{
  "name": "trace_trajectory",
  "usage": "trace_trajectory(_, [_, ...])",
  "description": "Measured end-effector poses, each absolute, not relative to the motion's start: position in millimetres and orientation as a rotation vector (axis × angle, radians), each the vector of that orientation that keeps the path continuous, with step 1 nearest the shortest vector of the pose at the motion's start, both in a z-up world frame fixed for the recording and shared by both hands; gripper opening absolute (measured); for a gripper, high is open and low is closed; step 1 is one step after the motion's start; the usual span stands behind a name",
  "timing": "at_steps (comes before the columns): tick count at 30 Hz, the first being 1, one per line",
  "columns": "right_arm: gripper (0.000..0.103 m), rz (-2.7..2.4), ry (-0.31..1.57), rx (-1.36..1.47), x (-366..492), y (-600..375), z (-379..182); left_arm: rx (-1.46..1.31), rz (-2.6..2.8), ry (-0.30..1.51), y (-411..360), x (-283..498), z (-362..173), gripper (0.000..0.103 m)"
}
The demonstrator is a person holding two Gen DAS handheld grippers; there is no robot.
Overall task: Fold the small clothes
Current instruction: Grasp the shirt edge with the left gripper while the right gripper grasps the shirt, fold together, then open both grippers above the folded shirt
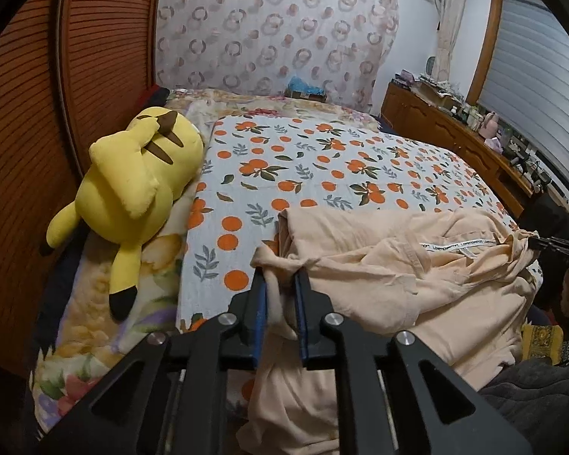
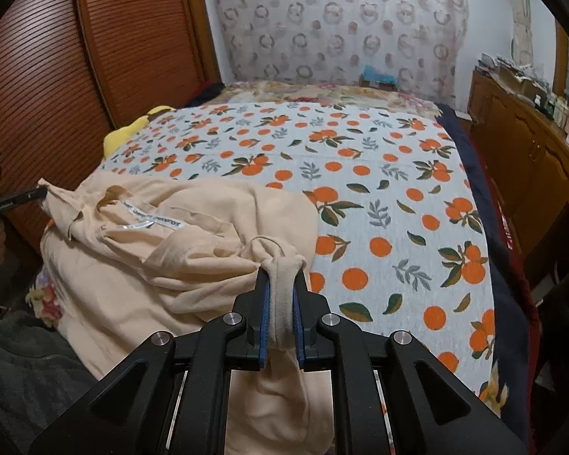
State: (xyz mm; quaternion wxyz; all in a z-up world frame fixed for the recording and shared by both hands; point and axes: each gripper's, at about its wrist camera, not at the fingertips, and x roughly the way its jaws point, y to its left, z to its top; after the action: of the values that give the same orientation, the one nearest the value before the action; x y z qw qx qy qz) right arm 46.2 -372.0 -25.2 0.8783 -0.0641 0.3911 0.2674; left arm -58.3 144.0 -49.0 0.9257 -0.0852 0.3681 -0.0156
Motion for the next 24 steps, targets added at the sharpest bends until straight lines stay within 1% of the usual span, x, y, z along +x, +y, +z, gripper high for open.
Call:
trace_trajectory(2, [0.009, 0.556, 0.81, -0.146, 46, -371, -23, -0.175, -0.034, 0.745, 146, -60, -45, 0.014])
trace_trajectory(4, [0.009, 0.557, 0.808, -0.156, 45, -370, -21, -0.171, -0.027, 0.731, 149, -62, -41, 0.026])
trace_trajectory(5, [0.01, 0.558, 0.804, -0.164, 44, -370, -19, -0.168, -0.022, 0.724, 149, -62, -39, 0.035])
trace_trajectory(6, [0.011, 0.558, 0.8, -0.169, 44, -370, -17, -0.165, -0.019, 0.721, 150, -62, -37, 0.039])
trace_trajectory(7, [0.012, 0.554, 0.793, -0.176, 44, -370, -14, -0.163, -0.018, 0.719, 152, -61, -36, 0.04])
trace_trajectory(8, [0.013, 0.553, 0.787, -0.181, 43, -370, -11, -0.162, -0.018, 0.72, 152, -60, -35, 0.043])
trace_trajectory(9, [0.014, 0.553, 0.78, -0.184, 43, -370, -8, -0.161, -0.019, 0.722, 152, -60, -35, 0.048])
trace_trajectory(11, [0.02, 0.55, 0.761, -0.192, 44, -369, -2, -0.153, -0.028, 0.724, 152, -56, -34, 0.054])
trace_trajectory(13, [0.023, 0.544, 0.748, -0.198, 46, -368, 2, -0.141, -0.039, 0.733, 149, -49, -33, 0.055])
trace_trajectory(17, [0.036, 0.553, 0.716, -0.203, 53, -365, 10, -0.131, -0.044, 0.747, 144, -35, -35, 0.056])
trace_trajectory(20, [0.042, 0.526, 0.702, -0.221, 62, -359, 10, -0.125, -0.052, 0.764, 142, -21, -38, 0.056])
trace_trajectory(24, [0.042, 0.495, 0.752, -0.244, 80, -349, -6, -0.114, -0.064, 0.794, 138, 1, -42, 0.056])
